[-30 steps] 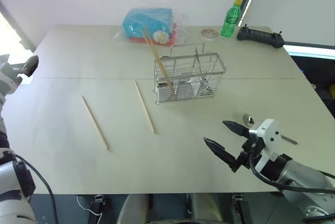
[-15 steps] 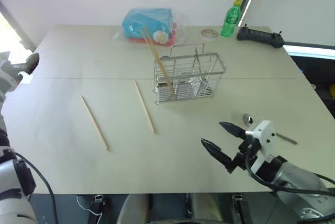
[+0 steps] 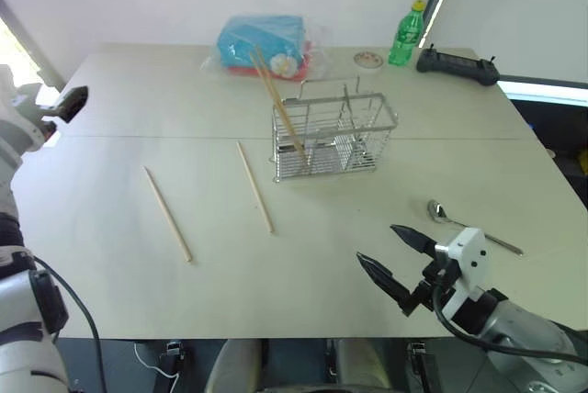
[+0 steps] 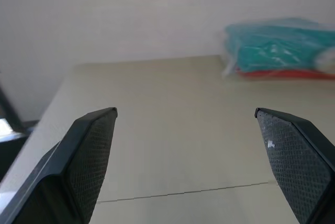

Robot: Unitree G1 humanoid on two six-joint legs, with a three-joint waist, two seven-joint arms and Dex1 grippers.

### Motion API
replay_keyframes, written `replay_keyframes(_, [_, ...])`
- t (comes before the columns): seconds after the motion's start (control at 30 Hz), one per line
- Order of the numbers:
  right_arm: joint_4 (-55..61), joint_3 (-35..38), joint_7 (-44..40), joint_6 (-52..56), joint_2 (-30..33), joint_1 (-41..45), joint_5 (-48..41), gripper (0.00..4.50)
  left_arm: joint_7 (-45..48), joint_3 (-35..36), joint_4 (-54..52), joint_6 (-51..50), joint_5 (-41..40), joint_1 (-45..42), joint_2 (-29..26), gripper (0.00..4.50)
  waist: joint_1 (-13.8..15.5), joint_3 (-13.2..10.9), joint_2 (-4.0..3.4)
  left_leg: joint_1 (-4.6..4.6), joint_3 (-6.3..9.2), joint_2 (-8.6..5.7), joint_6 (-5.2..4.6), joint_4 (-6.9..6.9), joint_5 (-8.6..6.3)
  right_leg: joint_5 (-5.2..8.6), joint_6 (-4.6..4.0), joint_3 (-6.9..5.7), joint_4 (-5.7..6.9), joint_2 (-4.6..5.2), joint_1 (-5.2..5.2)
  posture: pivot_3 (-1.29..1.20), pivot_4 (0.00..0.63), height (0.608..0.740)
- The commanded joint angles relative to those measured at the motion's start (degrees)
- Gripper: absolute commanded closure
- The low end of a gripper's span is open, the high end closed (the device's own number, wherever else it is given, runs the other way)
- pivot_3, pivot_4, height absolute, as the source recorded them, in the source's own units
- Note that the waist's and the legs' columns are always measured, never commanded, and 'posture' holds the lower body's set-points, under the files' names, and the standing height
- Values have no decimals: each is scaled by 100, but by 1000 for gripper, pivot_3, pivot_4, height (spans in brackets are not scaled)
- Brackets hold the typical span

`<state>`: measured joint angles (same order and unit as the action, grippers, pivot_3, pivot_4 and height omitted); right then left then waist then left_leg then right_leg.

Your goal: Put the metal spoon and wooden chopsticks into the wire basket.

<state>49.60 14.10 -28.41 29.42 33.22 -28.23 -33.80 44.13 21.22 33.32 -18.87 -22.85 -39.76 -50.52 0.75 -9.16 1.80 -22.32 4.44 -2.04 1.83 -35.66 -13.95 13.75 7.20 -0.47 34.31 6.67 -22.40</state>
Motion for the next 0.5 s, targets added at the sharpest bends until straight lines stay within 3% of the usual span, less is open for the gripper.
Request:
replay_keyframes(0.03, [27,884,-297,-96,305,-66,-143,0,892,-285,-1501,-1071,-659,339,-147,48,-10,0,0,-1,0,2,0,-7,0,4,-9,2,-4,1,1,0,150,720])
replay_keyframes(0.3, [-1184,3005,-1592,-30,1413,-192,-200,0,2605,-698,-3958,-2602,-1874,1189,-950,48,-25,-9,-18,2,4,28,-1,-10,-1,6,-25,5,-5,-5,0,0,150,720])
replay_keyframes(0.5, [-2062,3472,-2257,-216,1771,-145,101,0,3000,-874,-4676,-2851,-2185,1295,-1133,48,3,-20,-48,2,-18,43,-1,-10,-1,5,-30,3,-10,-21,3,0,150,720])
